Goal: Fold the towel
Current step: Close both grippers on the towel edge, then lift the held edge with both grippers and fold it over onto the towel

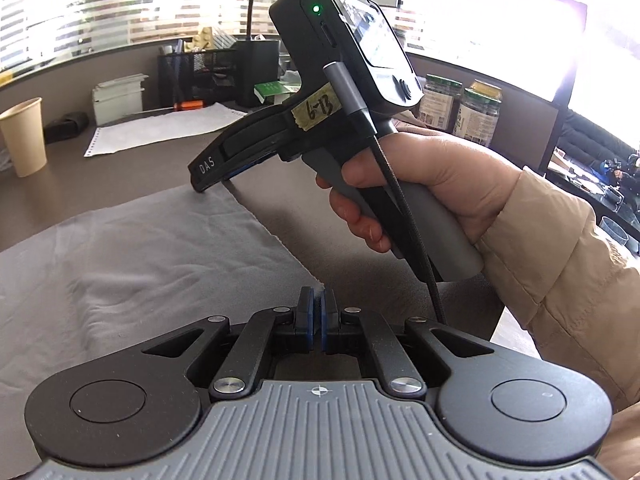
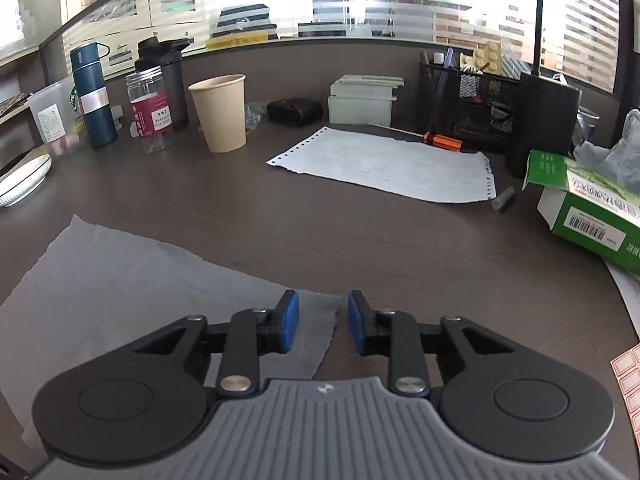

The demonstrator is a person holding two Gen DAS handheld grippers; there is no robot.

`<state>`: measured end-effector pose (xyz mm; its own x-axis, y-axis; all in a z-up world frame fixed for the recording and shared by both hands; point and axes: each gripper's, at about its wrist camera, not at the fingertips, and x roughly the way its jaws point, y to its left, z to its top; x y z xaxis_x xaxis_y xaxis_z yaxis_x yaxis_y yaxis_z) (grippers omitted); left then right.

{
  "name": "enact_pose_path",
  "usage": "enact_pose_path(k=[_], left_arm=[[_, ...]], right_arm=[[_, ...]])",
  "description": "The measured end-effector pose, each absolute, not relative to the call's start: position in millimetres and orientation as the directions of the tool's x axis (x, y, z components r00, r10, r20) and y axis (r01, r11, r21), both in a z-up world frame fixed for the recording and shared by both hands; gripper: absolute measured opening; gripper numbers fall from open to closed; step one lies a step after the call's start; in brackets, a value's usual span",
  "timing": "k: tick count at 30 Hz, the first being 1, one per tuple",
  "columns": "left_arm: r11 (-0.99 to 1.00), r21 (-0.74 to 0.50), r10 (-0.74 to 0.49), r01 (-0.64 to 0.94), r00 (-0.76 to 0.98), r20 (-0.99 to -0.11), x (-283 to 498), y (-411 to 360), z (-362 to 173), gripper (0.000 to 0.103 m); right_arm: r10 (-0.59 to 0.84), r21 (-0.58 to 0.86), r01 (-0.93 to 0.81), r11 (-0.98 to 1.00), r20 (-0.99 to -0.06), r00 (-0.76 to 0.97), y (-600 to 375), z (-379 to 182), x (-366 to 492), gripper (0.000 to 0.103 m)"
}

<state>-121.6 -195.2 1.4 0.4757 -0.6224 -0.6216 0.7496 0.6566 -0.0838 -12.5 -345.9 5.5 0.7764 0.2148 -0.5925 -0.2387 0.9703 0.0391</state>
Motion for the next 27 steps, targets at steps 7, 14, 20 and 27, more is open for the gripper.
enact_pose_path(k=[7,14,20,27], left_arm=[[0.664,-0.130,-0.642,0.736,0.472,-0.604,-122.6,-188.1,2.6,0.005],[0.670,-0.197,-0.681,0.715,0.489,-0.545,-119.9,-163.1,16.8,0.005],[0.728,-0.217,-0.657,0.651,0.570,-0.493,-124.9,-119.7,34.3,0.005],[0.811,-0.237,-0.578,0.534,0.672,-0.464,-135.6,-65.6,45.8,0.005]], right_arm=[[0.242,0.051,-0.264,0.963,-0.586,0.773,-343.2,6.1,-12.1,0.004],[0.295,0.090,-0.293,0.952,-0.526,0.797,-338.8,24.6,-21.8,0.004],[0.376,0.143,-0.352,0.925,-0.477,0.795,-319.6,42.4,-21.4,0.004],[0.474,0.204,-0.429,0.880,-0.442,0.762,-270.6,51.6,-7.7,0.004]])
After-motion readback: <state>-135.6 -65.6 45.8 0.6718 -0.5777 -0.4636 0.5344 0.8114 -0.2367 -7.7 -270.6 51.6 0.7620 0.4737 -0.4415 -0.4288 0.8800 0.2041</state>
